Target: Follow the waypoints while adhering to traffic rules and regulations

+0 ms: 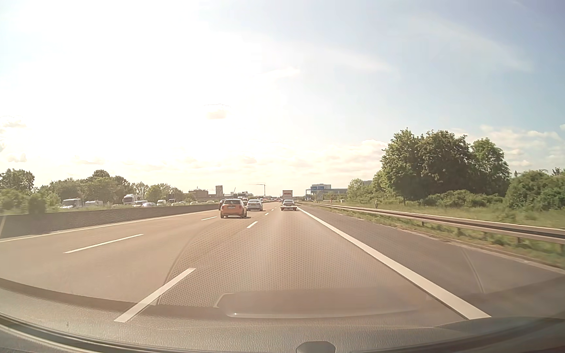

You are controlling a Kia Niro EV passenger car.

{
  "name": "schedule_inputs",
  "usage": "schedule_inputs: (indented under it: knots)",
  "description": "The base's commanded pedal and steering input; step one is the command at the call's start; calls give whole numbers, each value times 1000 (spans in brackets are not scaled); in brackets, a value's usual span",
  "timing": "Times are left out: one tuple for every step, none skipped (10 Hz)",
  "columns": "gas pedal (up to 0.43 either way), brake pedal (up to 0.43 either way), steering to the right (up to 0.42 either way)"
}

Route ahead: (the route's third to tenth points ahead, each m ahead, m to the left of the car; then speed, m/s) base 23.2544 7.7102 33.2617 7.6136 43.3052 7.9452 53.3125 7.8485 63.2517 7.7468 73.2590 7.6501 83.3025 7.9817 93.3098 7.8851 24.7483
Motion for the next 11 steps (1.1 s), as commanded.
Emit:
schedule_inputs:
  knots:
    - [130, 0, -1]
    - [130, 0, -2]
    - [130, 0, -2]
    - [130, 0, -3]
    - [130, 0, -3]
    - [130, 0, -3]
    - [130, 0, -3]
    - [130, 0, -3]
    - [130, 0, -3]
    - [130, 0, -4]
    - [130, 0, -4]
